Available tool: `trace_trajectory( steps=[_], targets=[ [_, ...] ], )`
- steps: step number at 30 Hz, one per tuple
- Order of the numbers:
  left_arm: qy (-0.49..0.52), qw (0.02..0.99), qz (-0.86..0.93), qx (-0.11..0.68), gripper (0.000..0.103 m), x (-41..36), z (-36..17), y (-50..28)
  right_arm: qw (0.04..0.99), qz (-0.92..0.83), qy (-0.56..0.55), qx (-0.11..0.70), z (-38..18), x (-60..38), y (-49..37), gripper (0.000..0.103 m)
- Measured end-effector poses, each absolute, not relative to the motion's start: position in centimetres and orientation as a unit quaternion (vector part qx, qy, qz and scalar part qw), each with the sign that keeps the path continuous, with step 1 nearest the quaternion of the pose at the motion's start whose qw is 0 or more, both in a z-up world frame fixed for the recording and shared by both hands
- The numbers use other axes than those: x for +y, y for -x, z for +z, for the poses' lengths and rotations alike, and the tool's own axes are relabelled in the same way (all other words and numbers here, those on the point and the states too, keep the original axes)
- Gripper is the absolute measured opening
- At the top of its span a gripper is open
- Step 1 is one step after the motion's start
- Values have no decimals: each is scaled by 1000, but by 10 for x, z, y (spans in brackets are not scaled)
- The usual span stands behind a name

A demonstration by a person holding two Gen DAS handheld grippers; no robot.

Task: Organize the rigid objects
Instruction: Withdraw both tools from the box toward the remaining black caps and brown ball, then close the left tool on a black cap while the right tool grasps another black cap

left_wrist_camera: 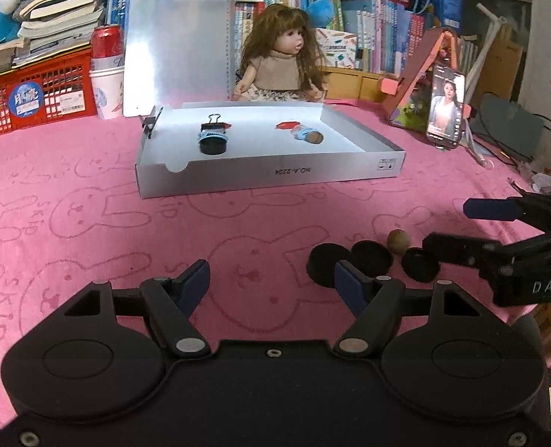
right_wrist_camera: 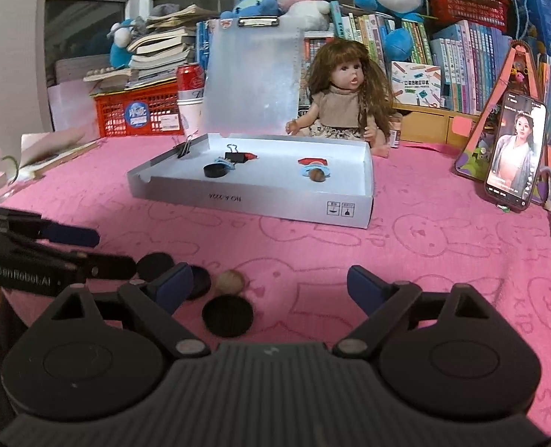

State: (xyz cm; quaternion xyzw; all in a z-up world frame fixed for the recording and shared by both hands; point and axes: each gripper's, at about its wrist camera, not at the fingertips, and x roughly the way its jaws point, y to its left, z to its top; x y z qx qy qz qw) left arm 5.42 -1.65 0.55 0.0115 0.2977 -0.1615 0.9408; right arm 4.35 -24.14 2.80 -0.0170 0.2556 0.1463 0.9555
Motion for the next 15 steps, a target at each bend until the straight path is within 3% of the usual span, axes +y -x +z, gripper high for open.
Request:
trace_trajectory(
  steps=[15],
  targets=[
    [-21,940,-169,294,67,-27,-1,-54,953,149,63,254,12,-228,-32,94]
  ],
)
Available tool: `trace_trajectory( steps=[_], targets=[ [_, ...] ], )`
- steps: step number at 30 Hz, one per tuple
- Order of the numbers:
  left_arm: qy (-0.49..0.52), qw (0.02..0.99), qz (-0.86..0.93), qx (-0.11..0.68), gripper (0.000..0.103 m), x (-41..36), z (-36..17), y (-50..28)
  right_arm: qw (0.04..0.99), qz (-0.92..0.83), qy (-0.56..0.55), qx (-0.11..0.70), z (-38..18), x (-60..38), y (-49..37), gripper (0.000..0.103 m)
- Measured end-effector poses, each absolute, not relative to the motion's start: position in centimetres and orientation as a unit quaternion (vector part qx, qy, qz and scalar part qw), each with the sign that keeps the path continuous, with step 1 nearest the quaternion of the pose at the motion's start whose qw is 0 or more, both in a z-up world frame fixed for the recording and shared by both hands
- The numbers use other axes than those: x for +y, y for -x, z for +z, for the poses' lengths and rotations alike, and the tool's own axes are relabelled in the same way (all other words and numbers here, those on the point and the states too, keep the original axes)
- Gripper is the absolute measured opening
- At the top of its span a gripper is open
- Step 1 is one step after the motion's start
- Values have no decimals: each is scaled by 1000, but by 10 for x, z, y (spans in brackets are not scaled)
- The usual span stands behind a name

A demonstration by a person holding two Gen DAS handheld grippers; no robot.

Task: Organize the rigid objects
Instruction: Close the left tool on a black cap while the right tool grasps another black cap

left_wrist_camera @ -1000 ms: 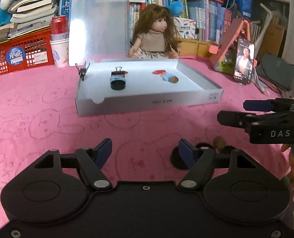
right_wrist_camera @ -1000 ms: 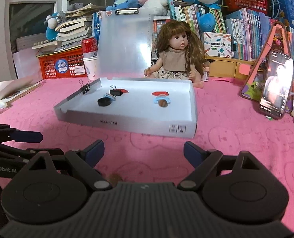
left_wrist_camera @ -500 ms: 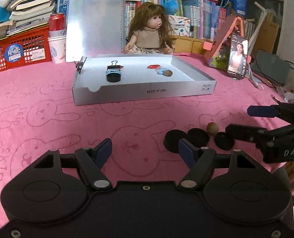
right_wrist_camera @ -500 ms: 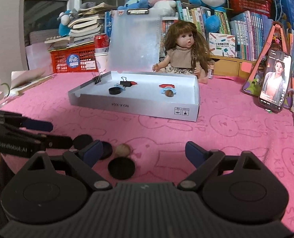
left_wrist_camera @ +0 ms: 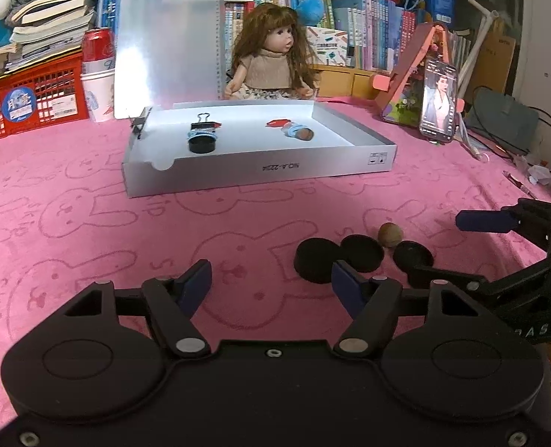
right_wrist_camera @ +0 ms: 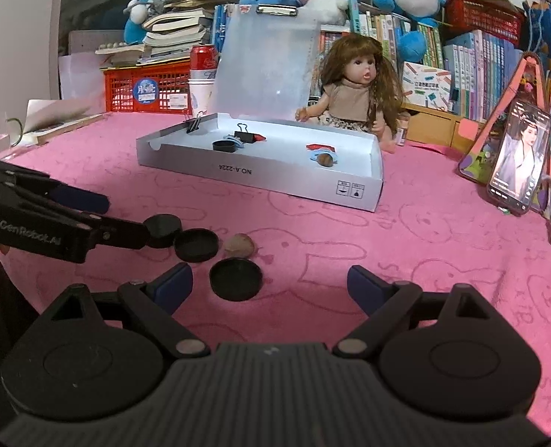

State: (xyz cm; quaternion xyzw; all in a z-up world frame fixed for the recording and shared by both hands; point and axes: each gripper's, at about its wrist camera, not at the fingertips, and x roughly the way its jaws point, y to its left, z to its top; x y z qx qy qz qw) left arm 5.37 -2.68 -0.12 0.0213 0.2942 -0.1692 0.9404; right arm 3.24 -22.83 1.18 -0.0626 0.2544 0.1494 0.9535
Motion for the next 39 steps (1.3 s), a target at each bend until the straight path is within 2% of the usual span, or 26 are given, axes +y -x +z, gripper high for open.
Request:
trace_trajectory(
  steps=[5,15,21,25,27,39],
  targets=[
    [-65,944,-157,283,69,-44,-6,-53,954,148,74,251,10,-223,-32,85],
    [-50,944,-159,284,65,-50,-7,-60,954,155,51,253,7,-226,-31,66],
    [-47,944,-169,279,50,-56,-7,-64,953,159,51,254,8,-224,-31,53],
    [-43,946,-166,274,31,-63,-7,-65,950,166,50,261,10,-222,-31,41],
    [-42,947,-161,275,30,-66,-6,-65,947,170,51,266,12,-220,-31,37],
    [-30,950,-147,273,30,-58,8,-65,955,143,46,254,32,-226,-41,37]
  ],
)
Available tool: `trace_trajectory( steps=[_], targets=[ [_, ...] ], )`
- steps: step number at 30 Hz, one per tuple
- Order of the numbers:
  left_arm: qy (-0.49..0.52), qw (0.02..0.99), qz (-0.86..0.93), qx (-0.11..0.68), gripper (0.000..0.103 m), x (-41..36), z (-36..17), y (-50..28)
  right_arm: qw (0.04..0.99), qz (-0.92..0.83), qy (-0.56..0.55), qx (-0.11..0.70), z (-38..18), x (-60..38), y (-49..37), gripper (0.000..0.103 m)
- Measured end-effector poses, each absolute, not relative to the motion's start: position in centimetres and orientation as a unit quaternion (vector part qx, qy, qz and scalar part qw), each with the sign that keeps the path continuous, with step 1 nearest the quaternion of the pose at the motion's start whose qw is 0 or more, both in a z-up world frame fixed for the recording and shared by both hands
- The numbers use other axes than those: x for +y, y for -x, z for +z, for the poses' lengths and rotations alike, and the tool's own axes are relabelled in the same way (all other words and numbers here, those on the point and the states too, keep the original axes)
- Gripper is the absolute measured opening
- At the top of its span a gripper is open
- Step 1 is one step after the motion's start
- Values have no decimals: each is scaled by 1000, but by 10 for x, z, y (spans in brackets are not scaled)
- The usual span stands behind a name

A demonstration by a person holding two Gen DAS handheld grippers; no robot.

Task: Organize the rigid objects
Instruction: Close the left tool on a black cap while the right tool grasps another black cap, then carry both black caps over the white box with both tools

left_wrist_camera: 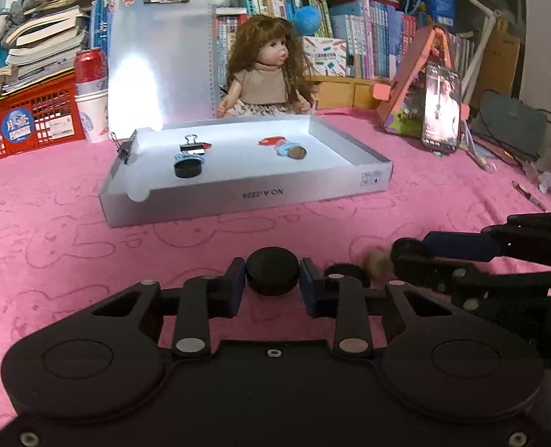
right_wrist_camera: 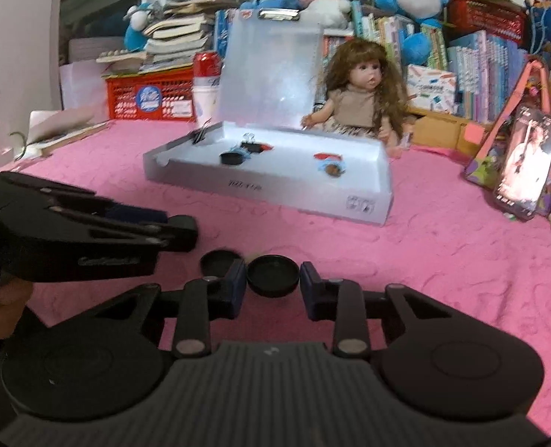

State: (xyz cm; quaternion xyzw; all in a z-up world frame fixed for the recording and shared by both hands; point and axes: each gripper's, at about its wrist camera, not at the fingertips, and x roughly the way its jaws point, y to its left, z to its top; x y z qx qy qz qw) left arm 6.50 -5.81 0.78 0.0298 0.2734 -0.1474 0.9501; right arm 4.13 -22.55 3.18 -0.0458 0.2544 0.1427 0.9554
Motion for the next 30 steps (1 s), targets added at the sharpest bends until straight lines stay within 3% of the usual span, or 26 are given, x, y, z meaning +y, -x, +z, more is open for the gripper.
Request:
trace_trajectory(
  steps=[30],
  targets=[
    [7,961,-92,262,30,-31,36,-91,965,91,26,244,57,-224,-90,37]
  ],
)
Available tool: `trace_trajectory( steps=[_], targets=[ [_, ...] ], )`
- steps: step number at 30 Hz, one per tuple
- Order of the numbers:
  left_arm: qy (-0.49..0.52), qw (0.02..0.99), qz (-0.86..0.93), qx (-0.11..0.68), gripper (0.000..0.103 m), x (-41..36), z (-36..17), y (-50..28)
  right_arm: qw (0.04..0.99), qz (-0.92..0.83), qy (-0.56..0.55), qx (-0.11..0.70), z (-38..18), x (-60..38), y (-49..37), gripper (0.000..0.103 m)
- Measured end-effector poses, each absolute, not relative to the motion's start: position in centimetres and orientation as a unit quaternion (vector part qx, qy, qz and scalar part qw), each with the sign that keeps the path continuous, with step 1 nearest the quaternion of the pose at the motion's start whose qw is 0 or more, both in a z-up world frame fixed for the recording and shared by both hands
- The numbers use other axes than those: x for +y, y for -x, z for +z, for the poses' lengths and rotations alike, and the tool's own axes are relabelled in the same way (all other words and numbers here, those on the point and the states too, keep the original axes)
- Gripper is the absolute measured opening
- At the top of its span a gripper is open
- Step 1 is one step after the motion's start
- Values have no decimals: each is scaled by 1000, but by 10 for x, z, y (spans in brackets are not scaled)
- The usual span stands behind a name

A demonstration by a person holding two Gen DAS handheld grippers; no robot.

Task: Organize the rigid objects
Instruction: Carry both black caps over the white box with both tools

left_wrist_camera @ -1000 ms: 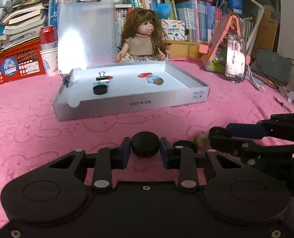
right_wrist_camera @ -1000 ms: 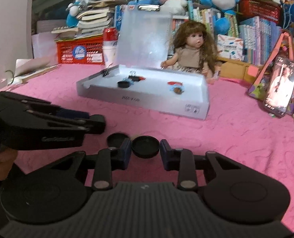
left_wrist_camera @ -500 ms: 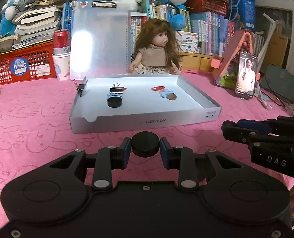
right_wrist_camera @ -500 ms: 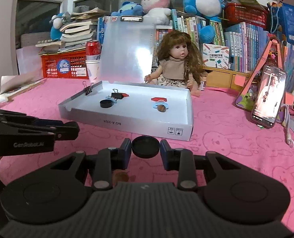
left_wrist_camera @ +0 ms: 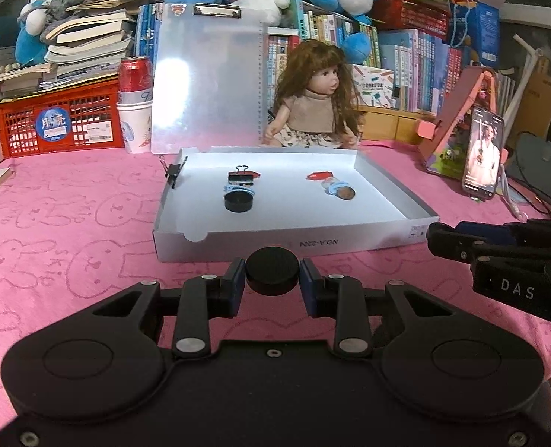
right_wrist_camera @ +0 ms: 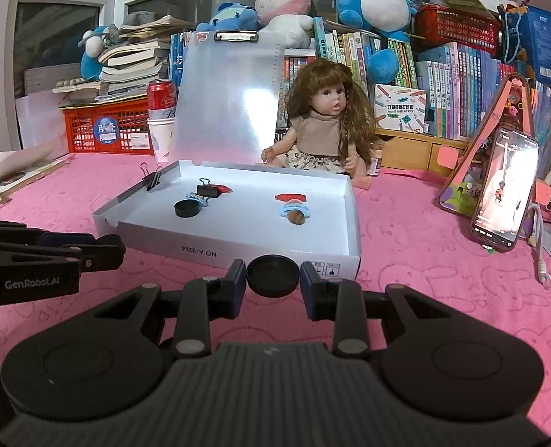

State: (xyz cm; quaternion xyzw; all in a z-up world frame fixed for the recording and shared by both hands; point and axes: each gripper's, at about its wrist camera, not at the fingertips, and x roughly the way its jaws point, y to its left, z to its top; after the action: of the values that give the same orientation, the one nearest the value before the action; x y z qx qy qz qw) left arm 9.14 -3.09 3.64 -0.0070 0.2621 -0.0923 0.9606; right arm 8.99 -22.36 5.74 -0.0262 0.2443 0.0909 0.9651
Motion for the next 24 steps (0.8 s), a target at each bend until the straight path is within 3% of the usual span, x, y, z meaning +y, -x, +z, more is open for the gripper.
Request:
trace_trajectory(
  steps=[24],
  targets=[
    [26,960,-68,269,30,-6,72,-182,953,79,-27,291,80,-227,-169,37]
  ],
)
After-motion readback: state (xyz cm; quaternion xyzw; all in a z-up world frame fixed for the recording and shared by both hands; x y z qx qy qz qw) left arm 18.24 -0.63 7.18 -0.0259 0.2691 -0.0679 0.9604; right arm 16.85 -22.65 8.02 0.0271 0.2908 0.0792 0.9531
